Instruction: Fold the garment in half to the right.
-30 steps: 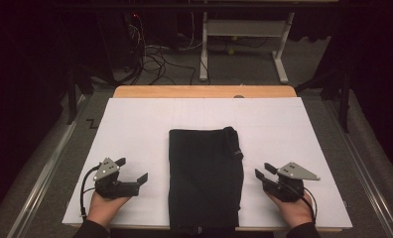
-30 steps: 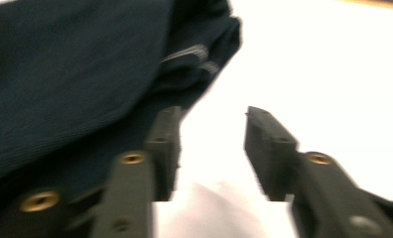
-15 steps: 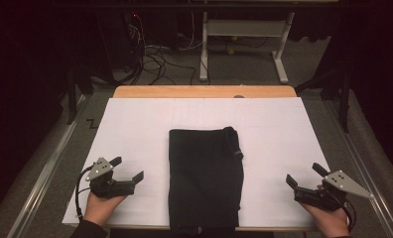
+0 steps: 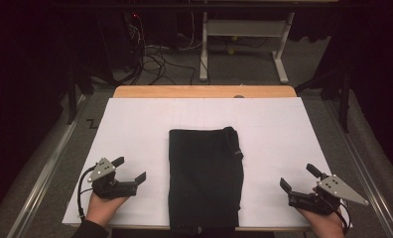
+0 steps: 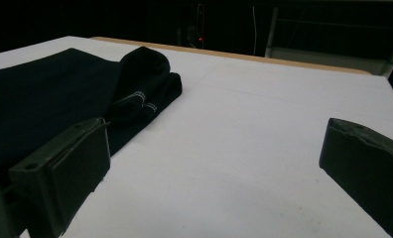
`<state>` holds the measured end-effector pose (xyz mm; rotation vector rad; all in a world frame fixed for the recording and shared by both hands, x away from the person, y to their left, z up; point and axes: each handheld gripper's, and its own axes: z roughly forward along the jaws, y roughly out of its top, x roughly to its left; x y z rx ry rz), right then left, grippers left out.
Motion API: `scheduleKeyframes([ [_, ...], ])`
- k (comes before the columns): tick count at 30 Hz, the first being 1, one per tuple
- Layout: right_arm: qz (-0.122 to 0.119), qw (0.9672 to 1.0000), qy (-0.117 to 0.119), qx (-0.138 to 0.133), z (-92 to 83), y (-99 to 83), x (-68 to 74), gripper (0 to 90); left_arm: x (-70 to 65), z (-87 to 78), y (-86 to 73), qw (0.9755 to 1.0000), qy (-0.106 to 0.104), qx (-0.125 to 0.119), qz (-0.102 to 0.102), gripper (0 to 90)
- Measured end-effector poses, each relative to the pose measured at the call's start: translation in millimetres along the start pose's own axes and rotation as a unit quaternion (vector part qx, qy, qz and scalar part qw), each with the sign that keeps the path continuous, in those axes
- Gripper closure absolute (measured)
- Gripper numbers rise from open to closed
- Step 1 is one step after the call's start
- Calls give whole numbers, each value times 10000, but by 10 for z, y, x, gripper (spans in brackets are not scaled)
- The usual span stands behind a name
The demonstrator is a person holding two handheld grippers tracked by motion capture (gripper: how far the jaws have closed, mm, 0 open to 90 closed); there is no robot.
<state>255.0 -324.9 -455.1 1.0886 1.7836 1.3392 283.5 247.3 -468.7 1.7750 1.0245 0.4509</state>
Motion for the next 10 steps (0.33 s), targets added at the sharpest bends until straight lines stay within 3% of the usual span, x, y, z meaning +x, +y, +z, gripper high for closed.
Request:
scheduleKeyframes([
  [10, 33, 10000, 25, 28, 26, -15, -7, 0, 44, -12, 31, 10000, 30, 2, -61, 0],
])
